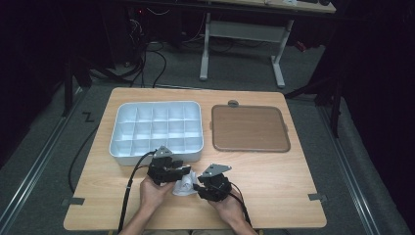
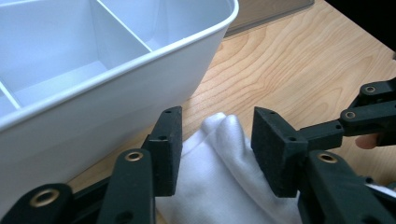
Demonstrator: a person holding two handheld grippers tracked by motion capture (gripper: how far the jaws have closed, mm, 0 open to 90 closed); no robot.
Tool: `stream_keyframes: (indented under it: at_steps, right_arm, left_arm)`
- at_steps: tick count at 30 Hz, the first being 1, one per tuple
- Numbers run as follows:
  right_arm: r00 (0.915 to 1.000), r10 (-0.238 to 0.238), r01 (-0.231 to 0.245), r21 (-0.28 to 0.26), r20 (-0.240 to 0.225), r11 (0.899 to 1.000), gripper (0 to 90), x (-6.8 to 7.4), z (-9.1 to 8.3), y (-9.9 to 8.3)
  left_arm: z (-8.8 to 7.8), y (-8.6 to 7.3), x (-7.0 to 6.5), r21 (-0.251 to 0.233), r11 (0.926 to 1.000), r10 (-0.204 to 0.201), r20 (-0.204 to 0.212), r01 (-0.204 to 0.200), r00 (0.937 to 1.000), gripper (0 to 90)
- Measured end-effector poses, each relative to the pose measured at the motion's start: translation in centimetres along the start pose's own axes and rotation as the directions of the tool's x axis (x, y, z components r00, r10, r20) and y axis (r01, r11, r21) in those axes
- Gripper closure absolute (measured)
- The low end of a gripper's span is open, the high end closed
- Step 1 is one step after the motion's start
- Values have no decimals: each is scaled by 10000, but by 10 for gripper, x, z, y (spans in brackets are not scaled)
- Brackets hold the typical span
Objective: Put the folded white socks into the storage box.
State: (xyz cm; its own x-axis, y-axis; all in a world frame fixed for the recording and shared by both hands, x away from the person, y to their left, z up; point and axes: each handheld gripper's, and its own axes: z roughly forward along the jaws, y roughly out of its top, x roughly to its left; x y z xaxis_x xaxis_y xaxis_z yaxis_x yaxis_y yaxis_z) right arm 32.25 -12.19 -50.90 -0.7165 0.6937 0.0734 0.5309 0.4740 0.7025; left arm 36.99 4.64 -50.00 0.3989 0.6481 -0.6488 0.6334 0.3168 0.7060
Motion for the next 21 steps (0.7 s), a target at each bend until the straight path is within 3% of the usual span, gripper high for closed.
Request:
stream_keyframes:
  at_steps: [7, 14, 21]
  right_arm:
    - [10000, 5, -6, -117, -57, 9999, 709, 0, -9, -3]
    - [9999, -124, 125, -219, 52, 9997, 784, 1, -25, -2]
    - [9997, -241, 238, -632, -35, 9977, 803, 5, -41, 7]
  left_arm:
    - [-8, 3, -5, -148, 9999, 7, 242, -3, 9997, 504]
    - [-26, 10, -6, -299, 9994, -150, 355, 160, 9993, 505]
    - [-39, 7, 7, -349, 9989, -305, -23, 304, 9995, 519]
